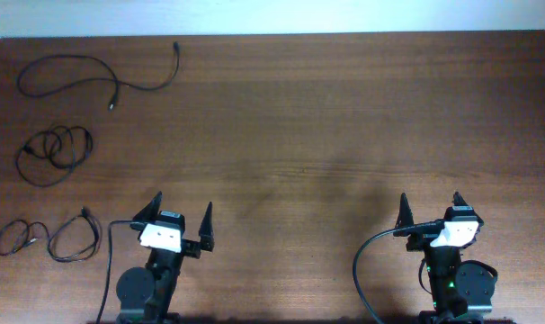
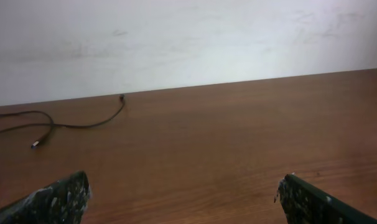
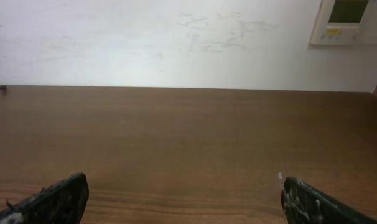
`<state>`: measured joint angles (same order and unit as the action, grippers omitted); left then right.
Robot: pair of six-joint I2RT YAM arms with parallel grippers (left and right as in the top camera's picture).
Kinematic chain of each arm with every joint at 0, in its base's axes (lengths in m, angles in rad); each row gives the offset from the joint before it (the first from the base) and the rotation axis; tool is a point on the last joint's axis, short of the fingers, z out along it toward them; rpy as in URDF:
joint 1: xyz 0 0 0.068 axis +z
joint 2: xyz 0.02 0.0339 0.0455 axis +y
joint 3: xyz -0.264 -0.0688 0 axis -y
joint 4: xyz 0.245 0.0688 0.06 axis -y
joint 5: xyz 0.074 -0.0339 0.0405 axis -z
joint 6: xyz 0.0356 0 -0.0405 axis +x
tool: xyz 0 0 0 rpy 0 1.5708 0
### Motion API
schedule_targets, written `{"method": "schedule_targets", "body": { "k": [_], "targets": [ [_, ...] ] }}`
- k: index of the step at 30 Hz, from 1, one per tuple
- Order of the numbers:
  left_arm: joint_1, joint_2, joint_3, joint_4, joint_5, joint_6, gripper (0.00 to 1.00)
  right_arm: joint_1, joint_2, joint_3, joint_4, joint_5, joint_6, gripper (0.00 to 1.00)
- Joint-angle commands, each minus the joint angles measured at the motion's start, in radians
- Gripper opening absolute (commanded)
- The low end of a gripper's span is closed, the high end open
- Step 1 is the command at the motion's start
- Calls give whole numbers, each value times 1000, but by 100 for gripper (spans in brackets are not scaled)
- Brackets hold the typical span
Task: Untangle cables
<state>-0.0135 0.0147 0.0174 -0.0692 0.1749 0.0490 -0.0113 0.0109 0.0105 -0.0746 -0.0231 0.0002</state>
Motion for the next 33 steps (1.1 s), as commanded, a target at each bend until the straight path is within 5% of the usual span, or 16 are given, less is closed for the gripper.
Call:
{"method": "schedule_targets", "body": {
  "k": [1, 6, 33],
  "targets": [
    [6, -10, -9, -7, -43, 8, 99, 5, -7, -5, -5, 9, 8, 98],
    [5, -10, -10, -19, -179, -40, 99, 5, -7, -5, -5, 9, 8, 98],
    [5, -10, -9, -14, -172, -6, 99, 5, -7, -5, -5, 9, 8, 98]
  ]
}}
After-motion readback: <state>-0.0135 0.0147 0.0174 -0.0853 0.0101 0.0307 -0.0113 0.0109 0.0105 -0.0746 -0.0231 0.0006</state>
